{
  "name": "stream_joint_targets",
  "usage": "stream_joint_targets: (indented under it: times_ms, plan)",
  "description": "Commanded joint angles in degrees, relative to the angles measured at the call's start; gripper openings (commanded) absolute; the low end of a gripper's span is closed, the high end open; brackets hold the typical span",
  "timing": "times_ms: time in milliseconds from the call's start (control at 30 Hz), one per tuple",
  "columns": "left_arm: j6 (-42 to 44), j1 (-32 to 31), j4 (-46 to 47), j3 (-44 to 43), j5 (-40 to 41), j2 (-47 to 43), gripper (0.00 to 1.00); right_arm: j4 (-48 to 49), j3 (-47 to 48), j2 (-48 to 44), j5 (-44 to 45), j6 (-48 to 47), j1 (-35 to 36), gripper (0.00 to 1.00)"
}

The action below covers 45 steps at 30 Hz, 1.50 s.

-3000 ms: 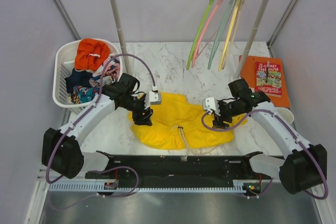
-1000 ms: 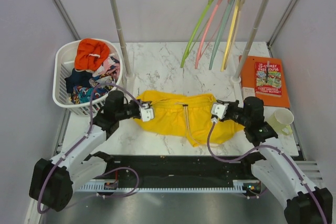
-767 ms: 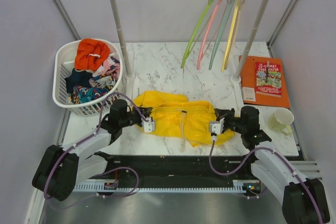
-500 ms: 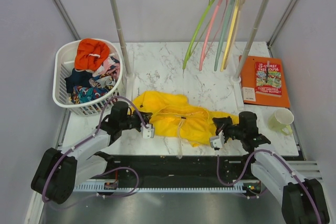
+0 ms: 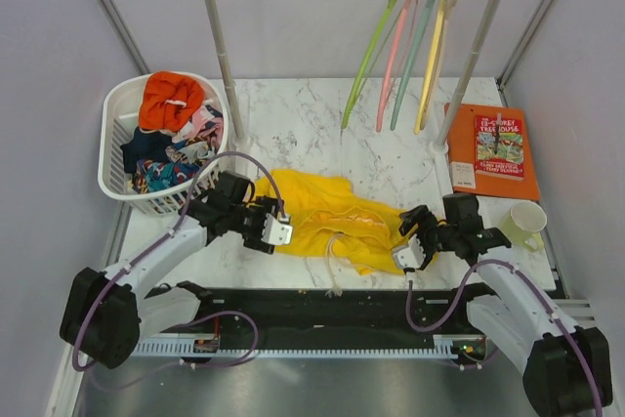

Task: Place the shorts on the hanger

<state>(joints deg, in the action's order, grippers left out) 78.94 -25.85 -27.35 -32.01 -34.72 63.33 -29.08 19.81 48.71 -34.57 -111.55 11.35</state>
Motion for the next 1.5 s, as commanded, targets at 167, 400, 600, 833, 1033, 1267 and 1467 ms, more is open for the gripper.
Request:
stream_joint_targets:
  times_ms: [167, 400, 600, 833, 1033, 1267, 1467]
  plan:
    - [-17.6, 0.2, -11.1, -14.5, -4.3, -11.3, 0.94, -14.2, 16.8, -9.7, -1.0, 19.9, -0.4, 0.91]
    - [-39.4, 0.2, -11.5, -26.2, -2.1, -12.4, 0.99, -21.9, 21.8, -18.6, -2.9, 34.4, -0.3, 0.98]
    - [-66.2, 0.1, -5.5, -40.5, -2.7, -5.2, 0.99, -15.5, 27.5, -19.1, 0.4, 68.6, -0.3, 0.98]
    - [-90.6, -3.0, 1.9, -59.3, 1.7, 9.1, 0.88, -12.4, 39.2, -6.8, 9.9, 103.9, -0.4, 0.98]
    - [-101.1, -6.7, 7.1, -71.8, 2.4, 20.9, 0.81, -11.6, 43.9, -6.2, 14.6, 113.2, -0.3, 0.98]
    - [-110.2, -7.9, 15.7, -78.0, -0.3, 30.3, 0.67, -11.9, 45.9, -8.6, 15.3, 117.3, -0.3, 0.98]
    - [-113.2, -8.5, 19.2, -80.0, -2.4, 35.1, 0.58, -12.8, 47.5, -9.6, 16.5, 117.5, -0.4, 0.98]
